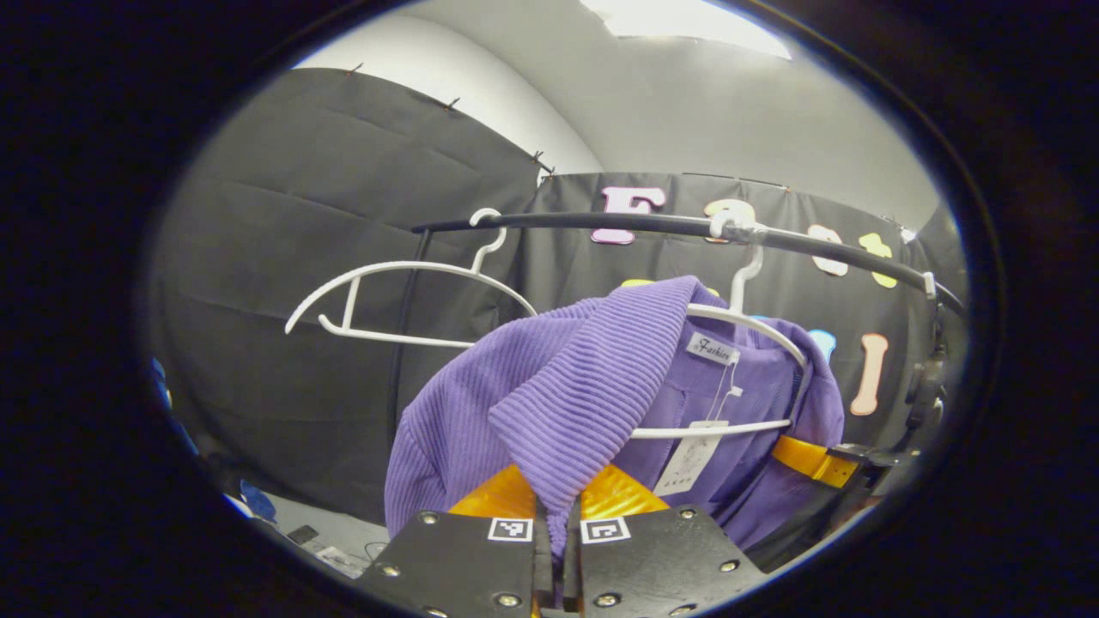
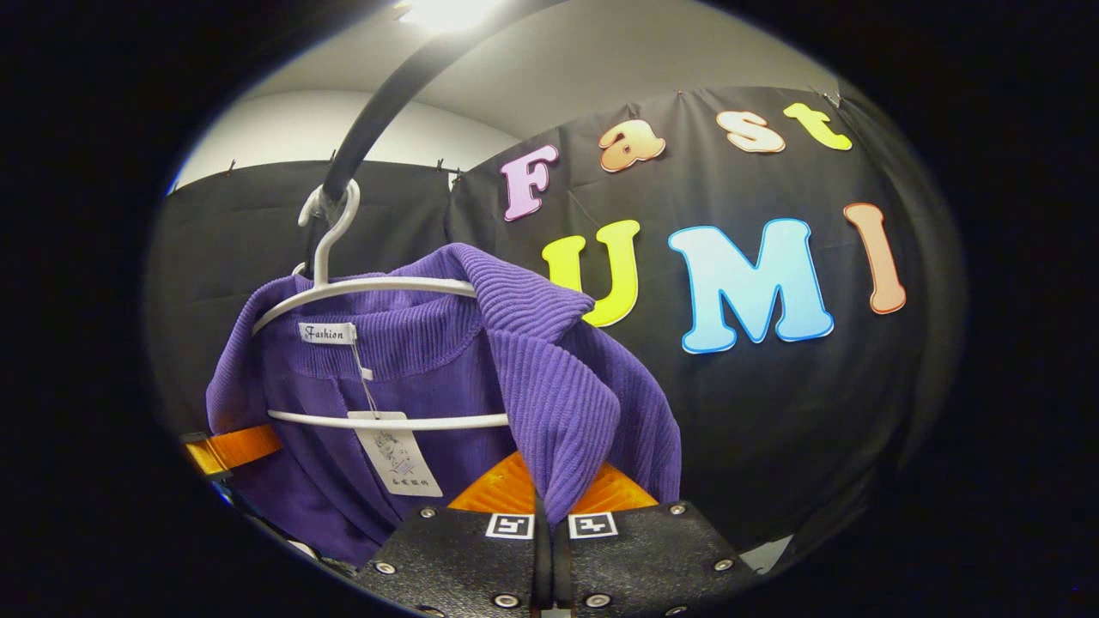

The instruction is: Grasp the clothes on the hanger with both hands and then place them into the laundry hamper below.

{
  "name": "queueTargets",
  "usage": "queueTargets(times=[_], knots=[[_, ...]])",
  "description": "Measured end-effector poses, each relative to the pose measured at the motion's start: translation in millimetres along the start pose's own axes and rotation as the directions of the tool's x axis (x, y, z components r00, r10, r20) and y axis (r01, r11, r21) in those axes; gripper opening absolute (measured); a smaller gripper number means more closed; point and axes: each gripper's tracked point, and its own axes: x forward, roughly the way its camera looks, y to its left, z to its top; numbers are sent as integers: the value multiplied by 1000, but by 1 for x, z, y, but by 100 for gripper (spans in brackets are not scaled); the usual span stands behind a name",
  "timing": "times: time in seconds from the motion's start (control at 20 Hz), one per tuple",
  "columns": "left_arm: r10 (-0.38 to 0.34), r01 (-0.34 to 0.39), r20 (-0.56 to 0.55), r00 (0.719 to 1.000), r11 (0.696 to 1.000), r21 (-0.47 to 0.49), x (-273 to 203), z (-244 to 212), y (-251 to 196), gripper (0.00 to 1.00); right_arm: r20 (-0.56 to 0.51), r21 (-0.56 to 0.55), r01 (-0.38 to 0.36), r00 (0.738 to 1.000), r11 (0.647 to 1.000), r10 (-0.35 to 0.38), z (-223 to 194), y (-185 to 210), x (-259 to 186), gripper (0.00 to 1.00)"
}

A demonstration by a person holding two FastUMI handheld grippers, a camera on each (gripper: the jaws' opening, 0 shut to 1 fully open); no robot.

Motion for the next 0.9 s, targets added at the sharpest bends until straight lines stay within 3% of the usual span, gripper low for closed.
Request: queueTargets(times=[0.35, 0.55, 0.65, 0.7, 0.9], knots=[[-41, 41, 47, 998, 999, 19, -36, 29, -11, 5, 23, -30, 32, 999, 999, -31, 7, -23, -8, 1], [-34, 33, 76, 997, 999, 5, -47, 50, -2, 5, 68, -52, 78, 995, 996, -75, 16, -38, -13, 1], [-29, 28, 97, 995, 1000, 11, -50, 59, 3, 0, 84, -55, 99, 992, 994, -94, 21, -46, -14, 1], [-25, 23, 107, 994, 1000, 12, -52, 63, 5, 5, 94, -64, 112, 990, 992, -106, 24, -51, -14, 1], [-9, 8, 132, 991, 1000, 8, -56, 70, 9, 5, 134, -70, 142, 982, 987, -132, 32, -60, -12, 1]])
